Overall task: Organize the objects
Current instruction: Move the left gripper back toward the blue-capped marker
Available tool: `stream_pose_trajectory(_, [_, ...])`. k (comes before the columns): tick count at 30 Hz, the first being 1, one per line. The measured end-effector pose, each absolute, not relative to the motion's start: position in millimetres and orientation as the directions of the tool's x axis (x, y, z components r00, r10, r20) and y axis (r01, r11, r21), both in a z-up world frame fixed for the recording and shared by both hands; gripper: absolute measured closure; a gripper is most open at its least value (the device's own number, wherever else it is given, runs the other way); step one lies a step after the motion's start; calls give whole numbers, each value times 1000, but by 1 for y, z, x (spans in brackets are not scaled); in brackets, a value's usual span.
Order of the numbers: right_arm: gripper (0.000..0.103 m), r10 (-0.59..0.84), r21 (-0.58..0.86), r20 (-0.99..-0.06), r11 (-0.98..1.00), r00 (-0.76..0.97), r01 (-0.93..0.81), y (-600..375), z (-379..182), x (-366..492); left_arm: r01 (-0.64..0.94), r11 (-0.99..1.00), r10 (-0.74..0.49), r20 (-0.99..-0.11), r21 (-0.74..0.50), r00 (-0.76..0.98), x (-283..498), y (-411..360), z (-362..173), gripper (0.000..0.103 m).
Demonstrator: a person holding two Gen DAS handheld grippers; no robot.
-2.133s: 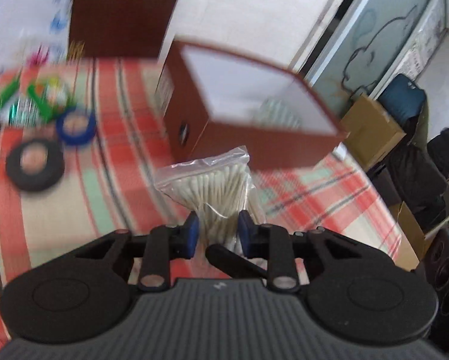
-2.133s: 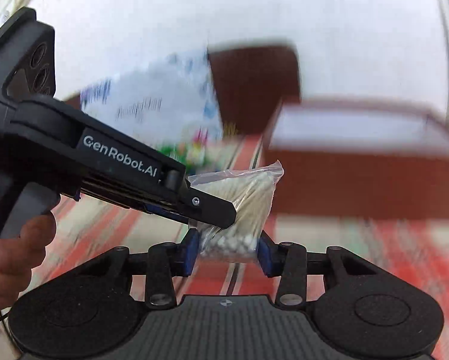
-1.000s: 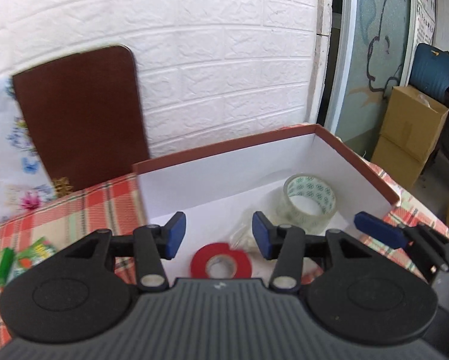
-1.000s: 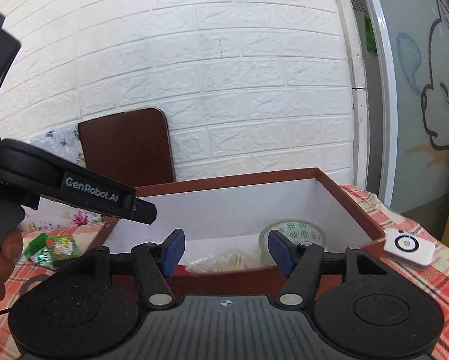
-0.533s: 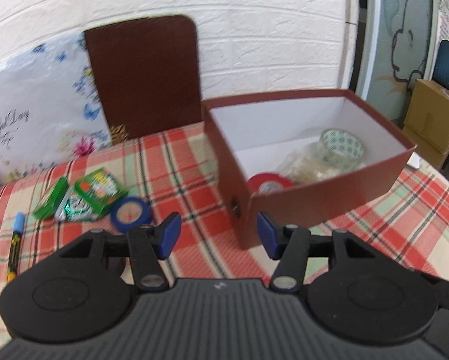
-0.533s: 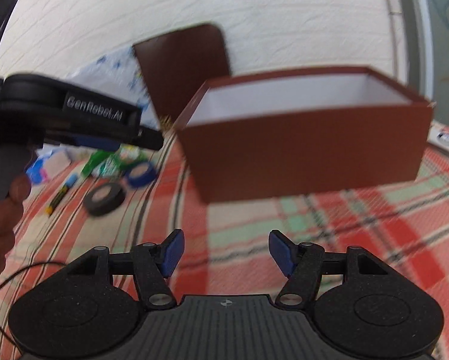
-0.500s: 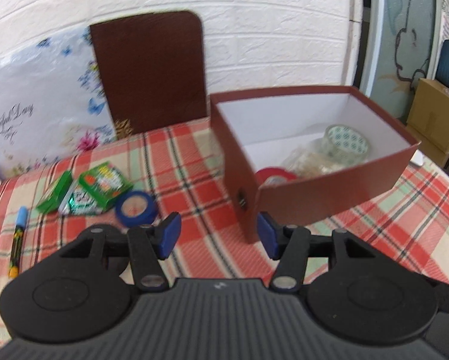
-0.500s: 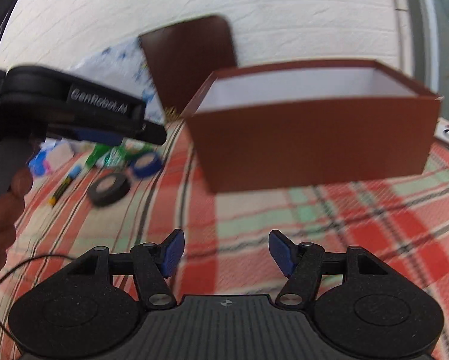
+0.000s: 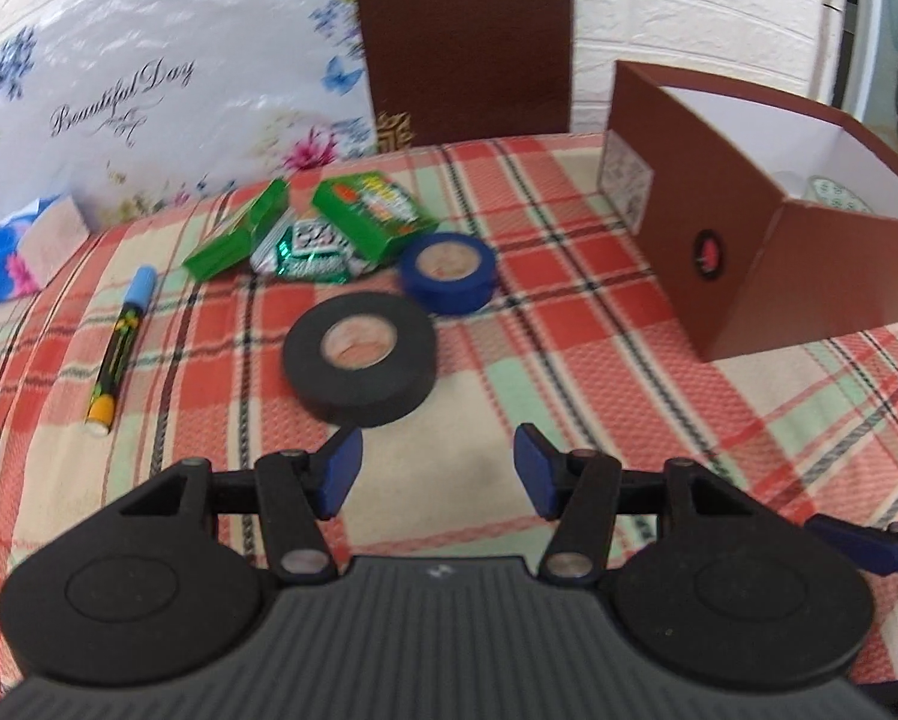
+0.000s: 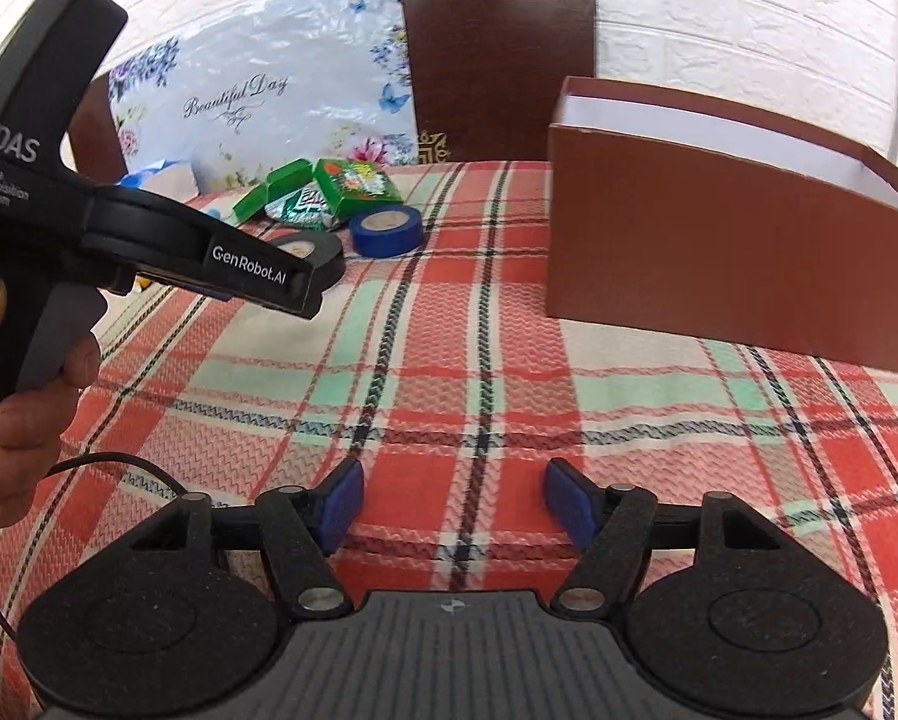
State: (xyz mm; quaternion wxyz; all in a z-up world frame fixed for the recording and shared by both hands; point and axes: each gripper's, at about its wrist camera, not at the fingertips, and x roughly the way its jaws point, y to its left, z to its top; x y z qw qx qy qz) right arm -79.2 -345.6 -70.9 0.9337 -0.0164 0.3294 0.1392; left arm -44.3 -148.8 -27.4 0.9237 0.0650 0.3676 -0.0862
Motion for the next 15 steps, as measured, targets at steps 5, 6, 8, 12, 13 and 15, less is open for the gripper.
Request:
stream_pose_trajectory(5, [31, 263, 36, -618, 951, 741, -308, -328, -70, -76, 170, 985, -113, -696, 13, 710, -43, -119, -39, 45])
stream_pose_trajectory(6, [31, 273, 32, -617, 946, 738, -323, -323, -71, -75, 157, 988, -111, -693, 3, 712, -44, -110, -41, 45])
stream_pose_trajectory(8, [31, 294, 22, -618, 934, 729, -358, -312, -71, -72, 110, 994, -89, -692, -13, 717, -45, -85, -47, 45])
stream_pose_trajectory(12, [32, 370, 1, -619, 882, 693, -471, -278, -68, -64, -35, 999, 18, -659, -13, 752, -51, -18, -51, 44])
stream_pose_trajectory(13, [32, 393, -8, -619, 862, 679, -507, -266, -65, -61, -86, 996, 56, -653, -15, 755, -51, 1, -52, 44])
stream_pose_trajectory(15, [39, 451, 0, -618, 819, 645, -573, -239, -58, -51, -208, 978, 153, -638, -10, 754, -50, 41, -60, 42])
